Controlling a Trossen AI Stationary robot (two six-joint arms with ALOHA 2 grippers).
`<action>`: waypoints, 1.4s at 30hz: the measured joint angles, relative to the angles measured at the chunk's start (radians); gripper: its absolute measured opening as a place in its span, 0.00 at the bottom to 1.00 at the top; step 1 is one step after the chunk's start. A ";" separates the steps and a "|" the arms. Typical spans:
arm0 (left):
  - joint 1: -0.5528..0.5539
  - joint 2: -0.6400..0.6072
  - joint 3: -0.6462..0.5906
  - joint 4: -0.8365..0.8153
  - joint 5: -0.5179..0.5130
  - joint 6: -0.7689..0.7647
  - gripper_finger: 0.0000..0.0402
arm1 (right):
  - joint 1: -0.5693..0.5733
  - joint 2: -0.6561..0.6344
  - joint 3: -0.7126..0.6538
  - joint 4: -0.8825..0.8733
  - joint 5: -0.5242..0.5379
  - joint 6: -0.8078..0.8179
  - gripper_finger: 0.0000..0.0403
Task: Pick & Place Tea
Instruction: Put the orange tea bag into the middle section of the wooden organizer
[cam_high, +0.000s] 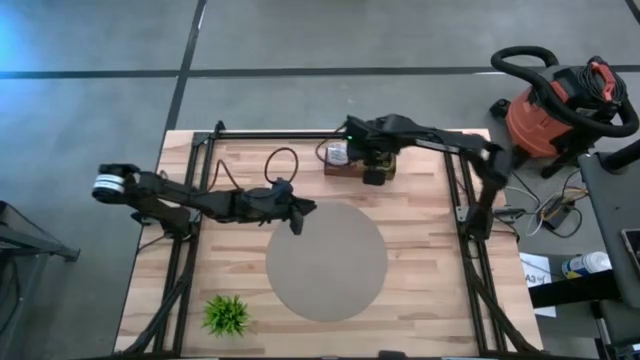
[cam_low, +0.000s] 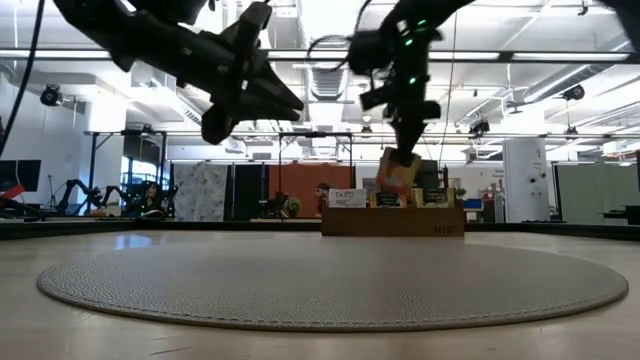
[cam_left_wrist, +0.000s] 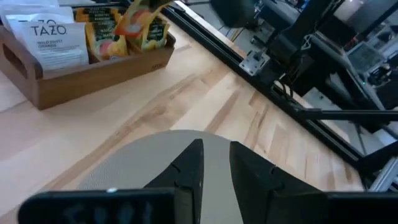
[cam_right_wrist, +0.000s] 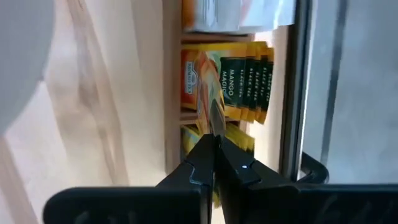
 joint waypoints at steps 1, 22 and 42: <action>-0.002 -0.005 -0.005 0.000 0.000 -0.005 0.18 | -0.003 0.038 0.037 -0.034 0.001 -0.016 0.02; -0.045 -0.014 -0.015 -0.002 -0.001 -0.007 0.18 | -0.020 0.323 0.369 -0.248 0.027 -0.103 0.02; -0.047 -0.014 -0.015 -0.002 -0.009 -0.006 0.18 | -0.026 0.322 0.330 -0.288 0.056 -0.102 0.02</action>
